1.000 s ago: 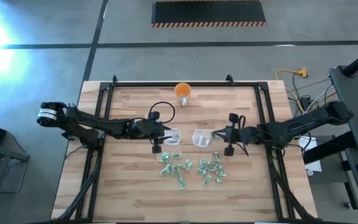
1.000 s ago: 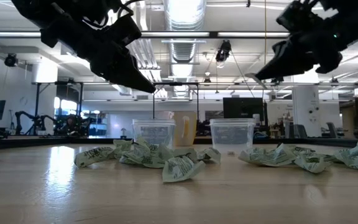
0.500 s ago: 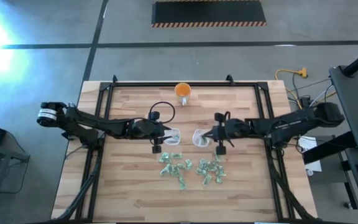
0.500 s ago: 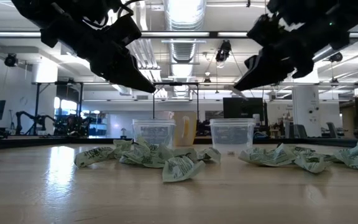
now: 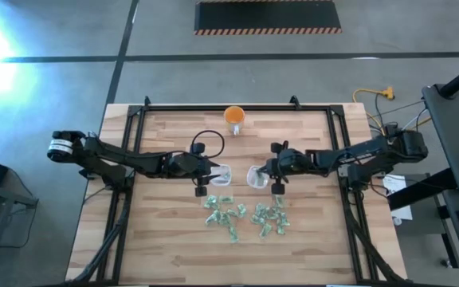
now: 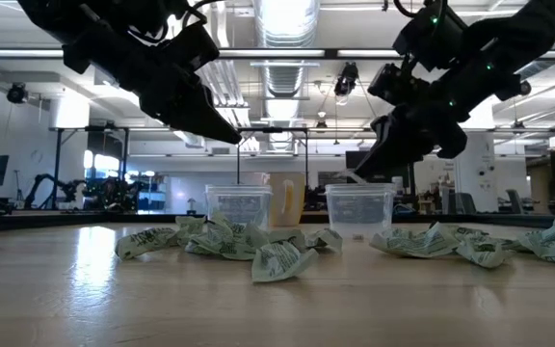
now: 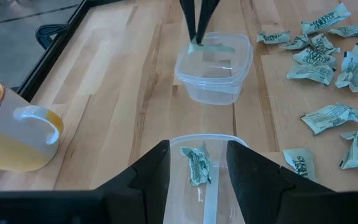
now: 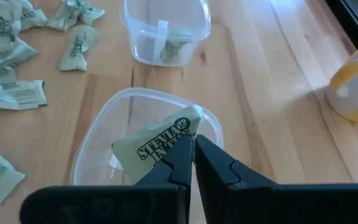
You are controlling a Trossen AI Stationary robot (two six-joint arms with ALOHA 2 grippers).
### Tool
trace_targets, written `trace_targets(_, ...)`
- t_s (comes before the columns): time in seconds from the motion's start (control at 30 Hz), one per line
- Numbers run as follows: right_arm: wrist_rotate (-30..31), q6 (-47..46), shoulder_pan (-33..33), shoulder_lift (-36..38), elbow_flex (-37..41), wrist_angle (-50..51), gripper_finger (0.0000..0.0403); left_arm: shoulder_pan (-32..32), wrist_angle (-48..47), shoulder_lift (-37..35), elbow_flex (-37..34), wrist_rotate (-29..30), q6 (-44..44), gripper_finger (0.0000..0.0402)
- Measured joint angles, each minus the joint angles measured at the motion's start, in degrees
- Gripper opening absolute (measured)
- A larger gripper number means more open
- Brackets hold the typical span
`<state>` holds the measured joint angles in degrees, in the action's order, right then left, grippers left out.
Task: Pick and place Stevia / Truvia into bins
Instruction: Put the green stevia packet into the right transparent container, then put the green stevia packet into the left transparent container
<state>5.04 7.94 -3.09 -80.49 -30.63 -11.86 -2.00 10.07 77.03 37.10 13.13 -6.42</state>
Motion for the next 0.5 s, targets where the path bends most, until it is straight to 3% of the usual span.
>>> trace_targets(0.5, -2.4, 1.5, 0.1, 2.5, 0.0, 1.5, 0.0122, 0.0, 0.0, 0.0, 0.0, 0.2, 0.0, 0.0142)
